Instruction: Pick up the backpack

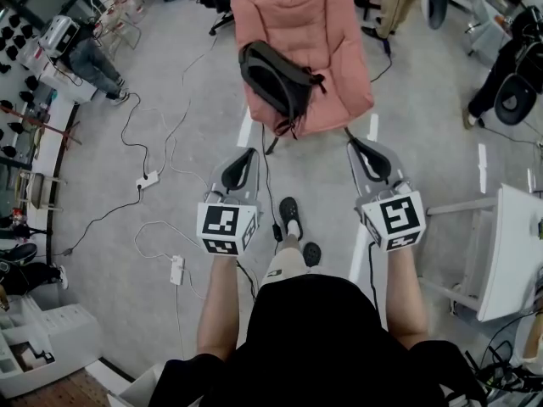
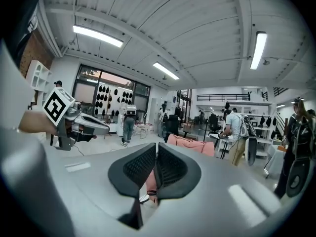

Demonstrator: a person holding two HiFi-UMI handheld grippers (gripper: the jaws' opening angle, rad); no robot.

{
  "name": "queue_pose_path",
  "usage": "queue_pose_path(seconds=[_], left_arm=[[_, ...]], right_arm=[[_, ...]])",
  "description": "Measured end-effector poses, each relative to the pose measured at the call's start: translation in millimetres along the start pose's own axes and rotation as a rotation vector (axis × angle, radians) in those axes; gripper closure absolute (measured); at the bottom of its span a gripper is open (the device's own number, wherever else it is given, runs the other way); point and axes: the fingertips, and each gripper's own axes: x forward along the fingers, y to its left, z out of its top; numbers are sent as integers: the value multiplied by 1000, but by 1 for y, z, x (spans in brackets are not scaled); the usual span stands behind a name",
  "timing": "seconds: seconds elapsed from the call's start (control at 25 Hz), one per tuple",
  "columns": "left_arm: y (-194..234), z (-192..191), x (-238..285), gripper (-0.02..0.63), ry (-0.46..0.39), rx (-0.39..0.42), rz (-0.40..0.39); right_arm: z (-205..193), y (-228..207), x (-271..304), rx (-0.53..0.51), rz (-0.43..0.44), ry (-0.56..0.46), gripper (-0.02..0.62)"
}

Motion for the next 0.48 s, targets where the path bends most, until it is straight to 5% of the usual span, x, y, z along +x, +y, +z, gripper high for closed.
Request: queue_pose_path(seconds=[0.48], left_arm=[[48,8,80,535,2,-2,-40]], right_arm=[[9,-26,91,-6,67,37,572]])
